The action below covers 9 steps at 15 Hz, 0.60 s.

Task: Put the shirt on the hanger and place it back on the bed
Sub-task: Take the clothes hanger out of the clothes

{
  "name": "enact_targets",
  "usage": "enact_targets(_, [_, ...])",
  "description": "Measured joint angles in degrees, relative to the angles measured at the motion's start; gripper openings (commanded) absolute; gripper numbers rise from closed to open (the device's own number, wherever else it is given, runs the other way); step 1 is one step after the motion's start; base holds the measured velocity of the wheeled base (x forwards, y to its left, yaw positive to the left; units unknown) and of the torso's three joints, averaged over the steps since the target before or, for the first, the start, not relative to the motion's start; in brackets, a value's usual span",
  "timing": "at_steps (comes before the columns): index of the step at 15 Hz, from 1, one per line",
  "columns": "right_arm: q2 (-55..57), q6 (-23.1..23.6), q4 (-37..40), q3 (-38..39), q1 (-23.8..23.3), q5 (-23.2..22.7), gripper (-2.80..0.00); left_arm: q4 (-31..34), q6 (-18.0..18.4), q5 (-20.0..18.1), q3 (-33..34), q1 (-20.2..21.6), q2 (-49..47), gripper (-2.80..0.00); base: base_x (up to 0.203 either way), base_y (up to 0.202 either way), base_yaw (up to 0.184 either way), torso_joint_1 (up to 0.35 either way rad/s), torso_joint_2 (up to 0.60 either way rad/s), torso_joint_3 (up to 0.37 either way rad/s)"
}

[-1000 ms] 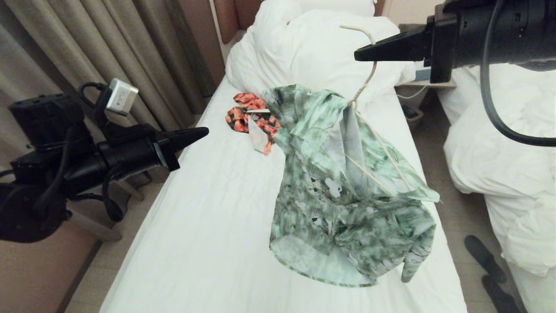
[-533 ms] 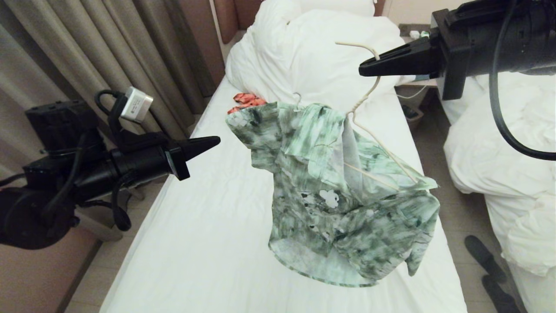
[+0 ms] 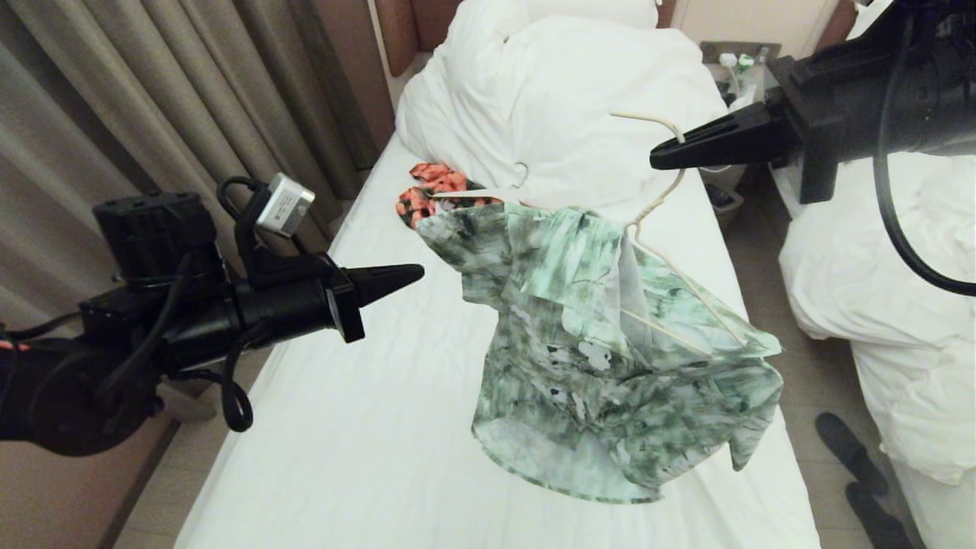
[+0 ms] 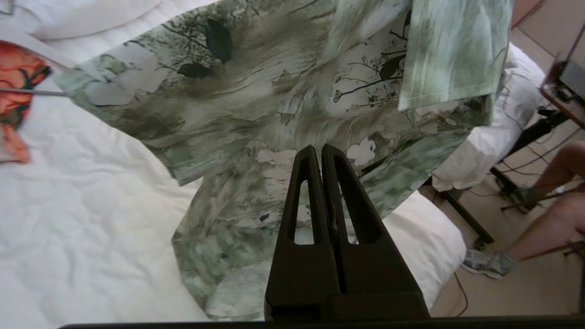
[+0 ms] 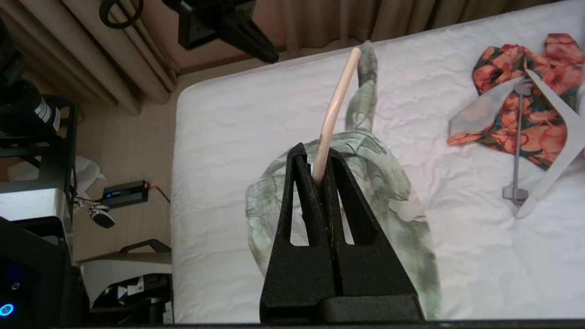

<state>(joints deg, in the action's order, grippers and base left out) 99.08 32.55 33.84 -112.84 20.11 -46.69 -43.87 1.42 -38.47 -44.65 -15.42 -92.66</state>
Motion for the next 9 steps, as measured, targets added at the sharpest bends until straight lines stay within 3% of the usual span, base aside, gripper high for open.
enact_targets(5, [-2.07, -0.2, 0.06, 0.43, 0.03, -0.23, -2.8, -0.15, -0.16, 0.16, 0.52, -1.44, 0.67, -2.8, 0.0, 0.0, 0.0, 0.0, 0.0, 0.0])
enact_targets(9, [-1.57, -0.2, -3.42, 0.33, 0.45, -1.68, -2.8, -0.17, -0.15, 3.32, -0.05, -1.66, 1.38, -2.8, 0.0, 0.0, 0.0, 0.0, 0.0, 0.0])
